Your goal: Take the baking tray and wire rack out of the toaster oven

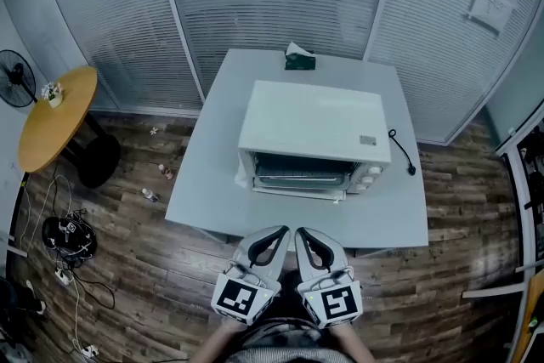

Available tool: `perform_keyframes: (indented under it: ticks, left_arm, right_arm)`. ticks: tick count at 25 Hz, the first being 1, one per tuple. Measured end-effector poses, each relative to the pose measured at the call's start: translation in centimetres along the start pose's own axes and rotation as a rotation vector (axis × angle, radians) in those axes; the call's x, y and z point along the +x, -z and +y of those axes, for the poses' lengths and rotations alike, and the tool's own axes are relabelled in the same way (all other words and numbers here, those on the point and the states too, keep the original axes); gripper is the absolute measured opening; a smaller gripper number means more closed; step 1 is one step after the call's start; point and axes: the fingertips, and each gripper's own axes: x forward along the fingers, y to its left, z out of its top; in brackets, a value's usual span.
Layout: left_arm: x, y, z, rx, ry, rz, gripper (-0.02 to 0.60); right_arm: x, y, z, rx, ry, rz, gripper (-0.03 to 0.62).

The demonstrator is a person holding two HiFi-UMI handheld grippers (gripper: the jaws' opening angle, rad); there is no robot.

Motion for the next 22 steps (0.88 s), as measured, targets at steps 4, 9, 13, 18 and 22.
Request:
perform_keyframes:
  ticks: [4,9,13,18,22]
  left_arm:
    - [2.9,-0.7,1.0,0.026,0.003,-0.005,0.003]
    - [6.4,-1.4,2.1,0.028,0.001,0.001,0.003]
    - [8.2,-1.9,2.7,0.047,-0.033,-0.001,0.003]
    - [9.7,-2.1,2.5,0.088,-0.057,0.001,0.003]
    - [10.8,-1.8,2.0,0.076,-0.042,0.0,0.003]
  right_arm:
    - [1.9,-0.4,-2.4,-0.007,-0.009,0.0,0.002]
    - [3.8,-1.2,-5.9,-0.009,-0.011,0.0,0.002]
    - [5.0,-1.5,-7.7,-0.007,-0.031,-0.011,0.002]
    - [5.4,-1.5,-9.3,0.0,-0.045,-0.029,0.002]
    - [5.2,-1.4,-10.4,0.006,-0.036,-0.035,0.002]
